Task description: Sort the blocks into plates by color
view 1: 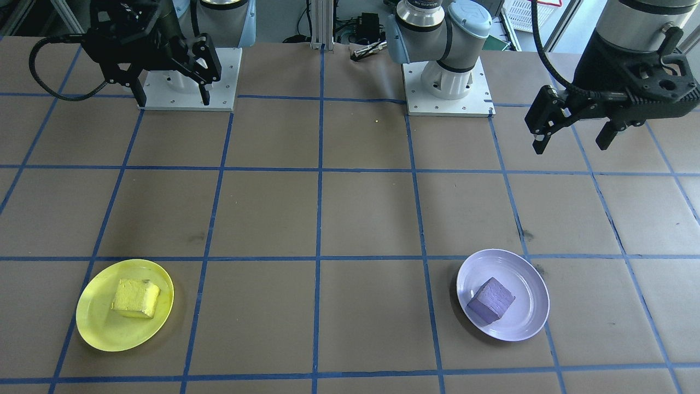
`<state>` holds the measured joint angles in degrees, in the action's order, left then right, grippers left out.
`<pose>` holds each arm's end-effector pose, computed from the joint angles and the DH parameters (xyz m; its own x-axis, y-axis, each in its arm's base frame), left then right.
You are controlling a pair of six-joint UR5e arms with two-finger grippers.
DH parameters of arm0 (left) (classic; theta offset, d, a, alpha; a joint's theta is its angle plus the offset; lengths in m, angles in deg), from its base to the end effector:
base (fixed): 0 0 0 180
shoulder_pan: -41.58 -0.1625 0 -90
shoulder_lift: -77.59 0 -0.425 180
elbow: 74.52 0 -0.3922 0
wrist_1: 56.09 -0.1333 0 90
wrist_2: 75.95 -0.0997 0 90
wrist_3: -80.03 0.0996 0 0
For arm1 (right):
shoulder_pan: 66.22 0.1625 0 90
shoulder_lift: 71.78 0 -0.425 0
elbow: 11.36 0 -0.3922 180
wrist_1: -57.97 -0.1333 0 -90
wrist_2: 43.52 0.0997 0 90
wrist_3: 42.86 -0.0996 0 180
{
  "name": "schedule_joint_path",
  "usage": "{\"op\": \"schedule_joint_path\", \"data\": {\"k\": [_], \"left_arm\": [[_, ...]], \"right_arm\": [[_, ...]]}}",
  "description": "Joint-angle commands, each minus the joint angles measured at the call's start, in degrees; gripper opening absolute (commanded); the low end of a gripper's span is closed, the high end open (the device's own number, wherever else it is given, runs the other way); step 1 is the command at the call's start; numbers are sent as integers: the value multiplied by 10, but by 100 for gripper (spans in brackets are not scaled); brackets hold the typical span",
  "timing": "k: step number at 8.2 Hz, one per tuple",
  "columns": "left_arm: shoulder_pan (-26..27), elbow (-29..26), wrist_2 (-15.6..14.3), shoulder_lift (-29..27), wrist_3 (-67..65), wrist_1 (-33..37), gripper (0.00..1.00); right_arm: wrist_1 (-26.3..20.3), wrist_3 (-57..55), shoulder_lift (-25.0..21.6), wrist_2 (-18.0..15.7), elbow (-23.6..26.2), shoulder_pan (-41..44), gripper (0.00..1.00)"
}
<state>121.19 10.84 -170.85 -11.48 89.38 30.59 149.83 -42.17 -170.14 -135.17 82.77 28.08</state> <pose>-0.0331 -0.5116 0.5429 -0.9936 -0.0322 -0.1084 -0.0170 0.9902 -0.1388 0.1630 -0.4280 0.5235 -0.9960 -0.0838 0.0299 -0.0866 0.9906 -0.1057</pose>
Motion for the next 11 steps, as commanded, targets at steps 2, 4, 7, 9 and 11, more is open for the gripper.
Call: {"op": "schedule_joint_path", "data": {"k": [2,4,7,9,11], "left_arm": [[1,1,4,-4,-1,0,100],[1,1,8,-9,-1,-3,100],[12,3,26,-12,-2,-1,100],[14,2,37,0,-4,-6,100],[14,2,73,-13,-4,-7,100]], "right_arm": [[12,2,2,-1,4,0,100],[28,-1,-1,2,4,0,100],[34,-1,2,-4,4,0,100],[34,0,2,1,4,0,100],[34,0,2,1,5,0,100]]}}
